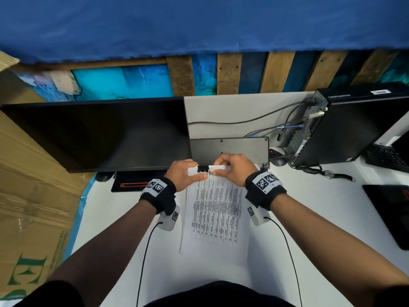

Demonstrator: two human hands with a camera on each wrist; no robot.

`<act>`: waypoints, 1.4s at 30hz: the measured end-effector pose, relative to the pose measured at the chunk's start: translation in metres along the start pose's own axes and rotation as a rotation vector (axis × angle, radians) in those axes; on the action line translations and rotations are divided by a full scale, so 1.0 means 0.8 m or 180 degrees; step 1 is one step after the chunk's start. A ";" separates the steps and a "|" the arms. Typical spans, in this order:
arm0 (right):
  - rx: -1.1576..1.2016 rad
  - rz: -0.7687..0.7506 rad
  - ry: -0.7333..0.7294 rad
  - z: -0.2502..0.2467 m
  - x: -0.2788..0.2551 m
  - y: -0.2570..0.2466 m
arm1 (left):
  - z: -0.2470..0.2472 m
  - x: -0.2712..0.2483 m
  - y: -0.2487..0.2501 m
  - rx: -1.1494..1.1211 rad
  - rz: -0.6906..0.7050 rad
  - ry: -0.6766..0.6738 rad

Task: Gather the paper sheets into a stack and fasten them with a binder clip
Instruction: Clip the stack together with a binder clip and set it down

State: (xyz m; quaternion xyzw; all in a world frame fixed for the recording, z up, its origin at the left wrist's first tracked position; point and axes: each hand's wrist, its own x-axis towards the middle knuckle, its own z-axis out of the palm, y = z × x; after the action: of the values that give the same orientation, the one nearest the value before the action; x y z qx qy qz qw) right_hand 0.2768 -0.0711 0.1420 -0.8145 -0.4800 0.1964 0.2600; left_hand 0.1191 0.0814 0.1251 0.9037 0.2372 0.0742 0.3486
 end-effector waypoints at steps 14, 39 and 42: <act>0.3553 0.1215 0.0284 0.072 -0.033 0.105 | -0.041 0.017 0.029 -0.1361 -0.0255 -0.0466; 0.0940 0.2819 -0.0114 0.161 -0.153 0.161 | 0.196 -0.103 -0.081 -0.0455 -0.2722 -0.0375; 0.0606 0.2708 -0.0245 0.158 -0.162 0.155 | 0.205 -0.108 -0.079 -0.0253 -0.2720 -0.0342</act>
State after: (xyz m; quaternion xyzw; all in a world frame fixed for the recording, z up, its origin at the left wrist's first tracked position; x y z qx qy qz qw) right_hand 0.2287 -0.2061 -0.0244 -0.9042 -0.0909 0.3596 0.2118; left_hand 0.0688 -0.0167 -0.0365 0.7127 0.5686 -0.1149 0.3944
